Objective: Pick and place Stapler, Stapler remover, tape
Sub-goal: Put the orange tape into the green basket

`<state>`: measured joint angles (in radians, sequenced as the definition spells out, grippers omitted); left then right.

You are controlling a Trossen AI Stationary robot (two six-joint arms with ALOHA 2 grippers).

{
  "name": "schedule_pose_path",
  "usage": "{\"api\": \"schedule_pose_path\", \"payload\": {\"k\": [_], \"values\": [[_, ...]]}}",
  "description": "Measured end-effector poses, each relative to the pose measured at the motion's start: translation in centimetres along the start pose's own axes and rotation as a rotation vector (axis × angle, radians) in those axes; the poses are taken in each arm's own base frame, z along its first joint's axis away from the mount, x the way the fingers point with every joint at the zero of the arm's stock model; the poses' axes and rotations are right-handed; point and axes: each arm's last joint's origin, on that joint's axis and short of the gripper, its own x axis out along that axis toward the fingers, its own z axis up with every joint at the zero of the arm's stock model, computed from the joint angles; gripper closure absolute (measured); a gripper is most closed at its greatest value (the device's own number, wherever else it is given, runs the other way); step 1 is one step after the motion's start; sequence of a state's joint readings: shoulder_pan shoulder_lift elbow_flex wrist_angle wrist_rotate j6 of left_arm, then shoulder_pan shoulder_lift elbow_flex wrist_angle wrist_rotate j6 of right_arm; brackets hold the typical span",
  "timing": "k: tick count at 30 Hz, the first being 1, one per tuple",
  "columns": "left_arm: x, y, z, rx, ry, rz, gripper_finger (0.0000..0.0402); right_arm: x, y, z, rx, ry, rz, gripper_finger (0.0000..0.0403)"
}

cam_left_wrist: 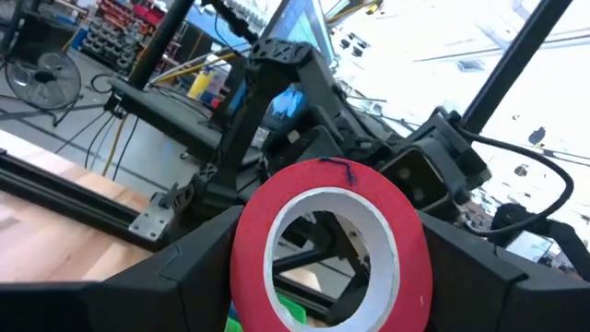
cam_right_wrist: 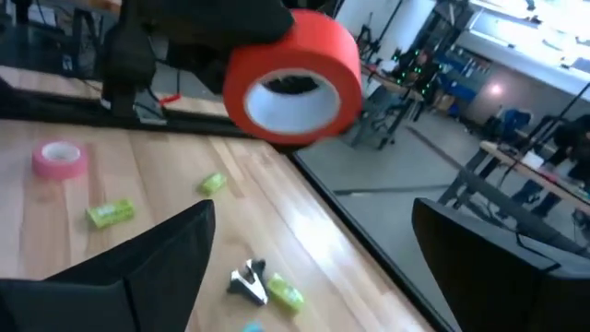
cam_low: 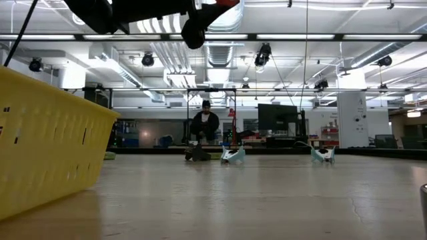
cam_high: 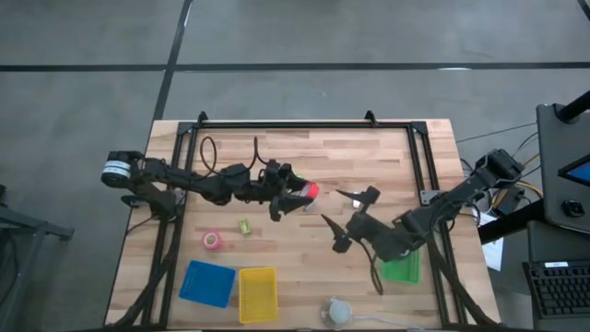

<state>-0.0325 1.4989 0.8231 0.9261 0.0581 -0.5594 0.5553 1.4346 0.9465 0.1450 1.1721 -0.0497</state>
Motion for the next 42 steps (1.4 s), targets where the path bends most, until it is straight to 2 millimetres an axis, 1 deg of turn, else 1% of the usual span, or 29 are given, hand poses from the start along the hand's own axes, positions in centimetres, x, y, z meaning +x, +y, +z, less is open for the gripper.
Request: {"api": "schedule_pose_path", "payload": {"k": [6,11,15,20,29,34,37,39,42], "values": [[0.3,-0.3,0.1,0.006,-0.005,-0.012,0.0120,1.8,1.2,0.6,-0.038,-0.074,0.020,0.0039],[0.3,-0.5,-0.1,0.004,0.000,-0.017,0.0120,2.9,2.1,1.1,-0.091,-0.082,-0.038,0.0039],[0.2,-0.6,-0.4,0.002,0.011,-0.021,0.0120,3.4,2.2,1.4,-0.086,-0.077,-0.063,0.0039],[0.2,-0.8,-0.4,0.002,0.005,-0.026,0.0120,4.0,1.7,1.6,-0.064,-0.083,-0.076,0.0039],[0.2,-0.8,-0.4,0.003,0.005,-0.025,0.0120,4.3,1.8,1.7,-0.063,-0.105,-0.019,0.0039],[0.2,-0.8,-0.4,0.003,0.005,-0.025,0.0119,4.2,1.6,2.5,-0.061,-0.135,-0.016,0.0039],[0.2,-0.8,-0.4,0.003,0.005,-0.026,0.0119,4.2,1.6,2.5,-0.060,-0.141,-0.005,0.0041],[0.2,-0.8,-0.4,0.003,0.006,-0.026,0.0119,4.2,1.6,2.5,-0.064,-0.141,-0.004,0.0051],[0.2,-0.8,-0.4,0.003,0.005,-0.026,0.0119,4.2,1.6,2.5,-0.061,-0.142,-0.003,0.0077]]}}
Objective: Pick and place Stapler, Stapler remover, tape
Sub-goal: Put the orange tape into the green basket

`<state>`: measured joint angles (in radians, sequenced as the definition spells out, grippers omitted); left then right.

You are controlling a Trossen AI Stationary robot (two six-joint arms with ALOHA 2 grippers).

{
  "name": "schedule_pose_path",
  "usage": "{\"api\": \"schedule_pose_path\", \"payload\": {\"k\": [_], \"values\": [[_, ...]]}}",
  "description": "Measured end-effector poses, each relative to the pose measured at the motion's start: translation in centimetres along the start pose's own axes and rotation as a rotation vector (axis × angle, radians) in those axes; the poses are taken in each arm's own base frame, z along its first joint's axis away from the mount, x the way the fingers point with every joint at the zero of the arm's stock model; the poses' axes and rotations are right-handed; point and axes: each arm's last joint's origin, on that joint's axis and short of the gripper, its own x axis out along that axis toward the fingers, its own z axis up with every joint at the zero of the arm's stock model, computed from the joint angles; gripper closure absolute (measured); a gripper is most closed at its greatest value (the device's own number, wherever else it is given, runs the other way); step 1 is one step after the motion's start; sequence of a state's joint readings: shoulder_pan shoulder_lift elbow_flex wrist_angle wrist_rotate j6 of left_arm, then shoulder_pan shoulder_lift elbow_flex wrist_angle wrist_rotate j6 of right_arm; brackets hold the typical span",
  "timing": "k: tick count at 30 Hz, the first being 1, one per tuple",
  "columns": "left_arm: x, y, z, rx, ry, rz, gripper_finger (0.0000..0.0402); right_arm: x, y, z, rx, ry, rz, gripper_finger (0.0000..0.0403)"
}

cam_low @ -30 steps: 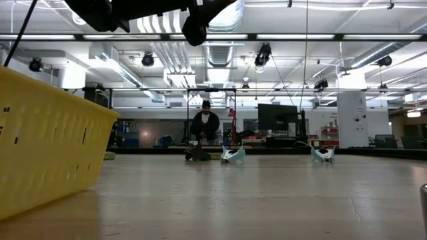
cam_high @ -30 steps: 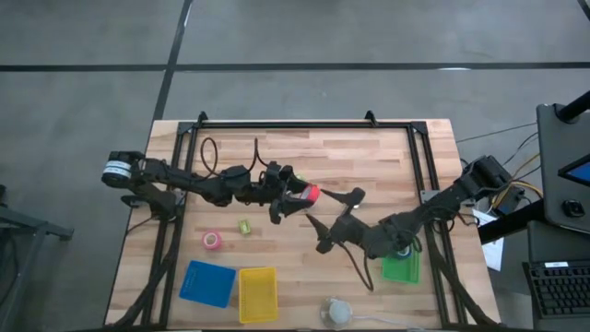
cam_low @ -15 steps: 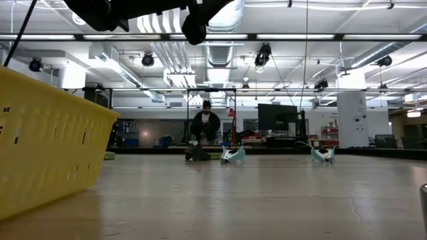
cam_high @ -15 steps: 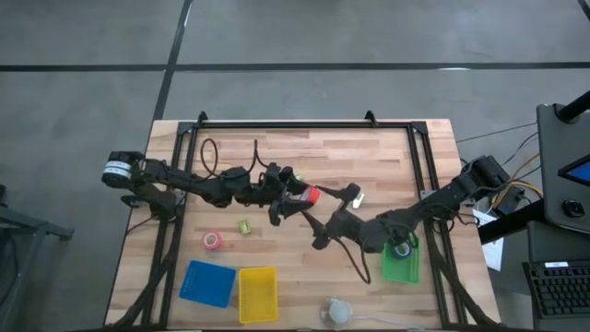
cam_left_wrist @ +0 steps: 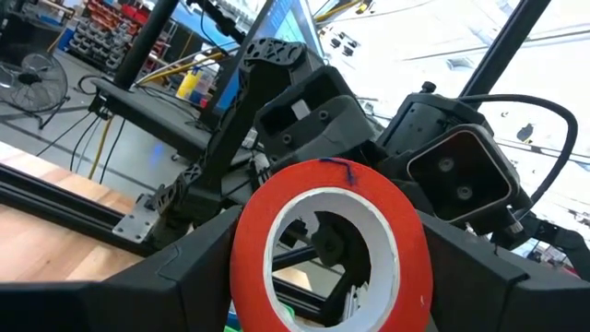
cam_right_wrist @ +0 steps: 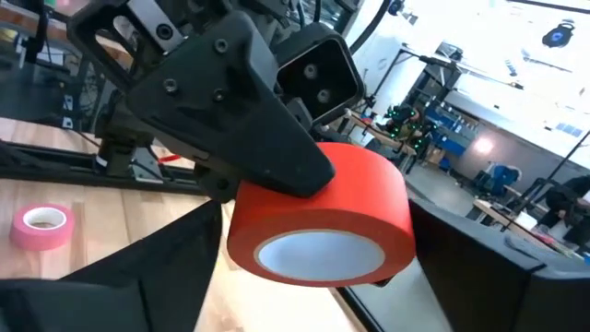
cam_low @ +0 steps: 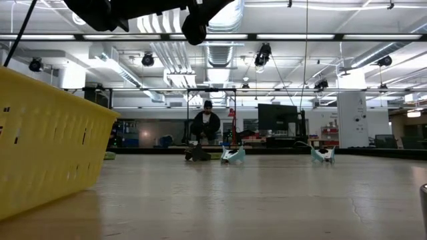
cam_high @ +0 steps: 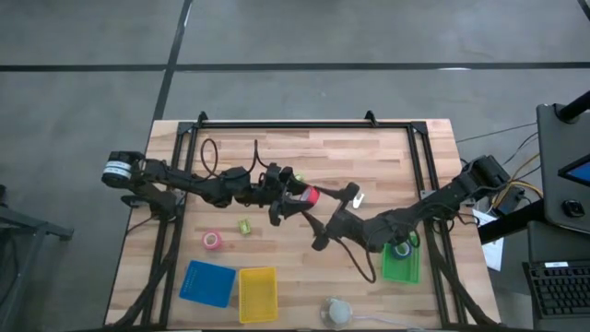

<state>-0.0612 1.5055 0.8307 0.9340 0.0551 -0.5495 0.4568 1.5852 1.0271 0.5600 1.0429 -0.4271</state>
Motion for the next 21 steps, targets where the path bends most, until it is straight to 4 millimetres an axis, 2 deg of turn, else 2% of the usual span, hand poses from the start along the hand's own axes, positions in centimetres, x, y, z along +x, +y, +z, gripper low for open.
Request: {"api": "schedule_pose_path", "payload": {"k": [7,17,21], "values": [[-0.01,-0.02,-0.03,-0.008,0.002,-0.002,0.0119,-0.01,0.00,-0.01,-0.015,0.002,-0.002,0.0130],[0.06,-0.17,0.25,-0.014,-0.004,-0.006,0.0118,-0.26,0.10,0.06,-0.011,0.001,0.002,0.0120],[0.02,-0.22,0.33,-0.013,-0.002,-0.009,0.0097,-0.24,0.09,0.05,-0.011,0.001,0.004,0.0127]]}}
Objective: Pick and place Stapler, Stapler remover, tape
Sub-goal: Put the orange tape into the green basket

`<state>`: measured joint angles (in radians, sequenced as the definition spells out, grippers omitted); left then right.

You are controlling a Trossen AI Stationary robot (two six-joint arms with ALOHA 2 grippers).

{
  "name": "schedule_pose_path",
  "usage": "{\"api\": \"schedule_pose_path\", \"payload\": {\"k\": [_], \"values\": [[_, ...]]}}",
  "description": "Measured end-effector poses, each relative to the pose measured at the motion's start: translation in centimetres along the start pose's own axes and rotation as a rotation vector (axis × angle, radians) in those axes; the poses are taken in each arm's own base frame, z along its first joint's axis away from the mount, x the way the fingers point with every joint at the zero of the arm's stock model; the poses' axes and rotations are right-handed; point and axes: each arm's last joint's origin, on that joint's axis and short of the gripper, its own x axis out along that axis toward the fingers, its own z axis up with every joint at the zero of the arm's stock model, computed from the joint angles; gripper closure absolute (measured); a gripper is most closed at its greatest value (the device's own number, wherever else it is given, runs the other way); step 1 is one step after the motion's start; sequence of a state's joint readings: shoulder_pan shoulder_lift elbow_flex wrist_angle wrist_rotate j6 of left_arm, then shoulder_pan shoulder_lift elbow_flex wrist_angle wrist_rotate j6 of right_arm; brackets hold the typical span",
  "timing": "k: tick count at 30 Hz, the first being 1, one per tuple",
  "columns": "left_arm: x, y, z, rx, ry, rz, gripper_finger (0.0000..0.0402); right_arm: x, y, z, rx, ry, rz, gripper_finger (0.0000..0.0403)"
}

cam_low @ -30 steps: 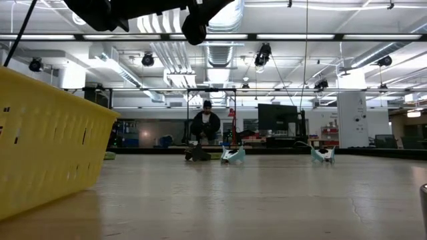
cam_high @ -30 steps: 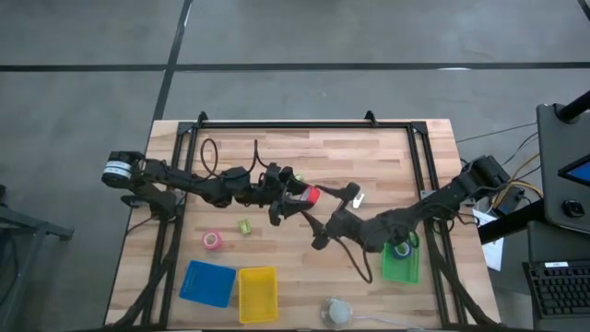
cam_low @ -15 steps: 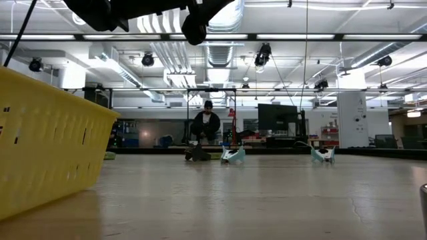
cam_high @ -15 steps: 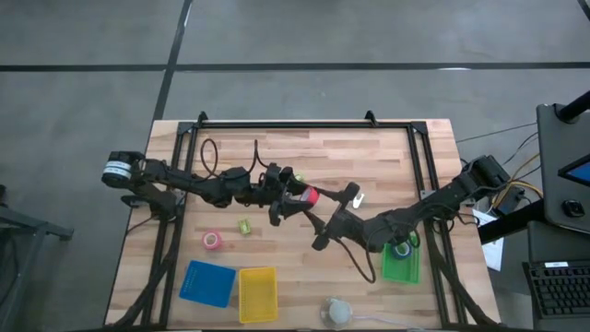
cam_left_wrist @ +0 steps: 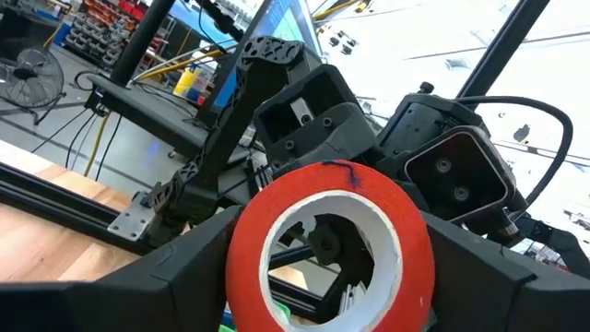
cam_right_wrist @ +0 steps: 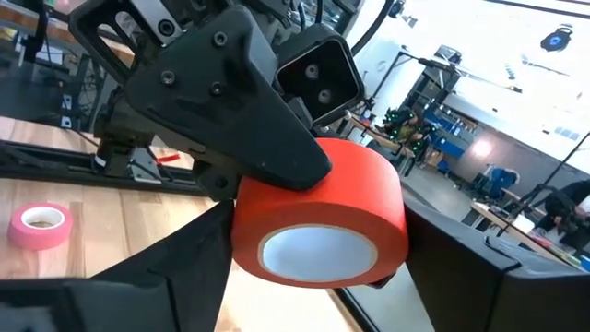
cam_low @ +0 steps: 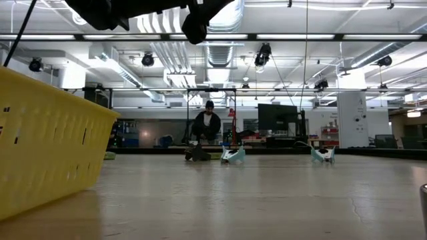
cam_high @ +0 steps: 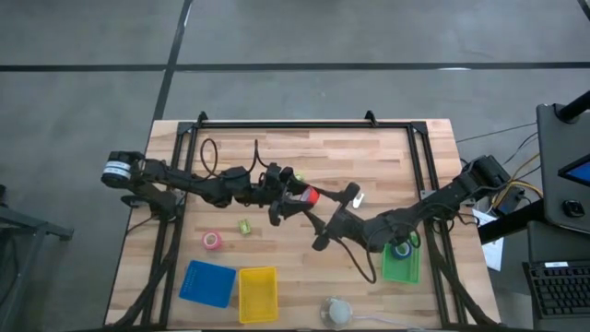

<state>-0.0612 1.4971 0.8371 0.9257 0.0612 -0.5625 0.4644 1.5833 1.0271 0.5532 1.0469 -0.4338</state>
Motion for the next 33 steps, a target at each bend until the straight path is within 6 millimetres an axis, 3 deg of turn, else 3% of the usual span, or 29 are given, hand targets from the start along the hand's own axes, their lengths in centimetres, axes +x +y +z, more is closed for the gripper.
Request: {"api": "schedule_pose_path", "payload": {"k": [6,12,21,26,33], "values": [[-0.1,-0.1,0.1,-0.022,0.003,0.001,0.0050,0.0,0.1,-0.2,-0.005,0.007,0.003,0.0131],[-0.4,-0.4,0.5,0.023,-0.006,-0.011,0.0042,-0.6,0.4,-0.6,-0.024,0.050,0.001,0.0132],[-0.6,-0.8,0.7,0.069,0.043,-0.066,0.0042,-4.8,0.2,0.3,0.081,0.181,0.114,0.0132],[-0.6,-0.5,0.1,0.075,0.098,-0.039,0.0041,-7.5,-1.0,0.3,0.231,0.449,0.240,0.0135],[-0.6,-0.5,0.1,0.075,0.104,-0.034,0.0041,-9.5,-2.4,-0.5,0.401,0.942,0.336,0.0131]]}}
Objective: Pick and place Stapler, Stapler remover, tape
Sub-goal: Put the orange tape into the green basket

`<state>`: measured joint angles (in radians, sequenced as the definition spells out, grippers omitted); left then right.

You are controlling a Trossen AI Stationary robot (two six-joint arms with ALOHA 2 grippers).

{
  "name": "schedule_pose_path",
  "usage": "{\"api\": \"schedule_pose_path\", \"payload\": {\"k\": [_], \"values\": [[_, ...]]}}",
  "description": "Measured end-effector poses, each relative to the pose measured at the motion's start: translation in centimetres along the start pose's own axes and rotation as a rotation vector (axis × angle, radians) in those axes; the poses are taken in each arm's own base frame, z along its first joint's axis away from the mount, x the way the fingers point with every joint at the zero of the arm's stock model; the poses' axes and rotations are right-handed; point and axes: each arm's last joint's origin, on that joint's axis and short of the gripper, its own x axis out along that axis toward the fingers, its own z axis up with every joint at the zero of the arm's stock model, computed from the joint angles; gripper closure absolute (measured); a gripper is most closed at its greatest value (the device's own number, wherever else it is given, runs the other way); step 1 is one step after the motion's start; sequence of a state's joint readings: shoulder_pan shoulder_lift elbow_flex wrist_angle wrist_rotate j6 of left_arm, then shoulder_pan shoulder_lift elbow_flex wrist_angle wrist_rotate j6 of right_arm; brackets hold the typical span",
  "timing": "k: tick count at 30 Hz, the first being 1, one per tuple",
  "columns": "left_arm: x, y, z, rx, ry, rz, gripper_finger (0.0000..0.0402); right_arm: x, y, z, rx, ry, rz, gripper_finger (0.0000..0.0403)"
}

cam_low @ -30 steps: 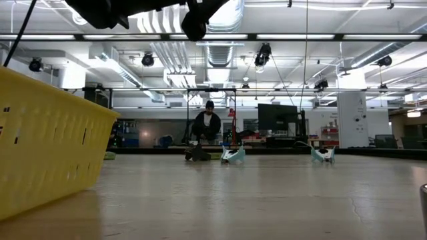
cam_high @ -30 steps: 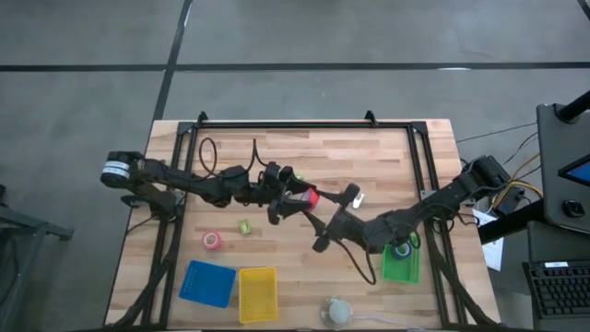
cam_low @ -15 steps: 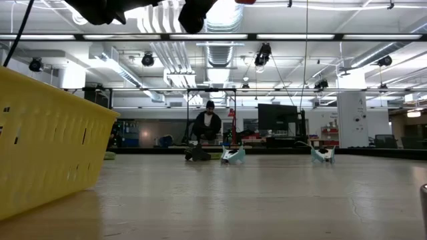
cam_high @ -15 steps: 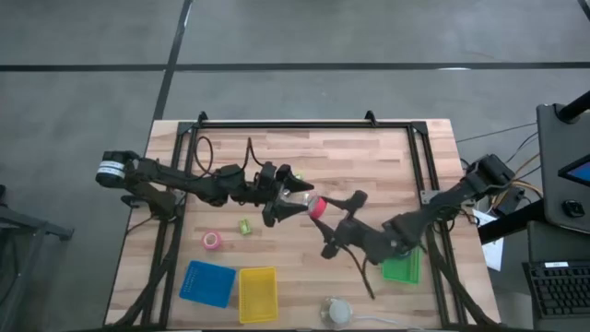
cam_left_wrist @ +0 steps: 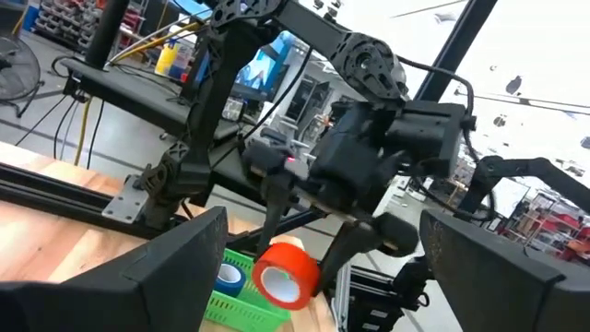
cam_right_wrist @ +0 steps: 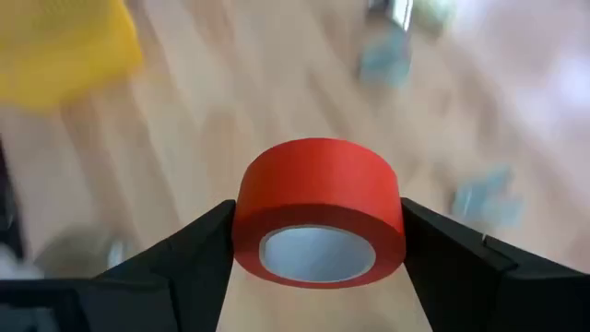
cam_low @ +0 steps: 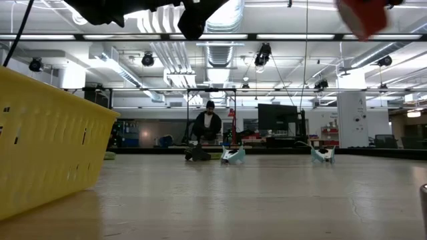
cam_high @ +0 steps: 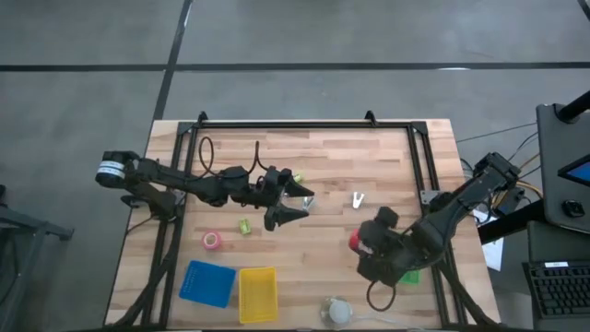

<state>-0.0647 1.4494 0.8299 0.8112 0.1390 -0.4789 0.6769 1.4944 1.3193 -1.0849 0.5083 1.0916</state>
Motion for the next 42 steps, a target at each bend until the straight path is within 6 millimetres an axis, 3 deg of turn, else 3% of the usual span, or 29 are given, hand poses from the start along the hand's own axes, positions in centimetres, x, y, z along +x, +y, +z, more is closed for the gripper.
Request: {"api": "schedule_pose_path", "payload": {"k": [6,18,31,42], "values": [[0.0,0.0,0.0,0.004,0.000,0.001,0.0043,0.7,-0.5,-2.3,0.110,0.322,0.018,0.0136],[0.0,0.2,-0.6,-0.003,0.059,0.028,0.0043,2.8,-1.5,-7.1,0.256,0.688,-0.077,0.0131],[0.0,0.3,-0.7,-0.005,0.065,0.032,0.0043,5.5,-2.8,-9.6,0.262,0.763,-0.092,0.0124],[0.0,0.3,-0.7,-0.004,0.070,0.034,0.0043,5.9,-2.8,-10.0,0.267,0.776,-0.071,0.0104]]}}
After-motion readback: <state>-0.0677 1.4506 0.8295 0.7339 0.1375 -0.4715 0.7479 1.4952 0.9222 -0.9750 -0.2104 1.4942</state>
